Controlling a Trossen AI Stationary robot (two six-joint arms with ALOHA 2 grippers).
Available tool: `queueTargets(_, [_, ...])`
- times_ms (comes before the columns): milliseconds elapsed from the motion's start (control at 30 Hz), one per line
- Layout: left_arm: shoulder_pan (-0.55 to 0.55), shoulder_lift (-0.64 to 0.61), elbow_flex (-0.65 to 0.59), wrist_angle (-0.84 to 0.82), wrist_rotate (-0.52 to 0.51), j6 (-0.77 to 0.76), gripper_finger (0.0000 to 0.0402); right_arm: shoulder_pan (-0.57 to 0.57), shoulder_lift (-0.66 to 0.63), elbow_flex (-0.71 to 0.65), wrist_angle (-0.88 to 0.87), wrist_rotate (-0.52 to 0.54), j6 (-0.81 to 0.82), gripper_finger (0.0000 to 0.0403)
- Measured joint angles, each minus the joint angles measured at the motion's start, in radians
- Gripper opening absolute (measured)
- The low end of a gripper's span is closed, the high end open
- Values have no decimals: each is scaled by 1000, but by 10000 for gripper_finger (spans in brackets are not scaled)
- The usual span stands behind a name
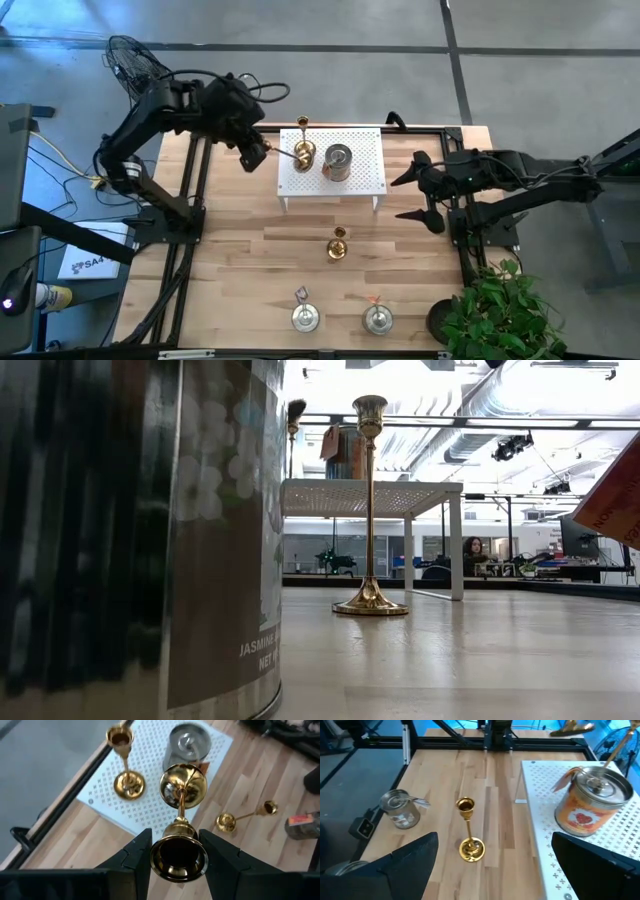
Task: Pick & Place candle stick holders
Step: Put the bottom gold candle holder on the shelf aligned with the other gold candle holder
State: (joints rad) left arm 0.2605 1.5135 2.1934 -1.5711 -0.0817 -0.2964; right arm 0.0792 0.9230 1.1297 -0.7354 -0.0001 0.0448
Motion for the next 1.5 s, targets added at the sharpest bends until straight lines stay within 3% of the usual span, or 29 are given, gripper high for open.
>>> queueTargets(667, [74, 15, -159, 2, 93, 111, 135, 0, 0, 0, 0, 41, 37, 385])
queueTargets(1500, [74, 107, -161, 2, 118, 138, 135, 0, 0, 0, -8, 53, 34, 385])
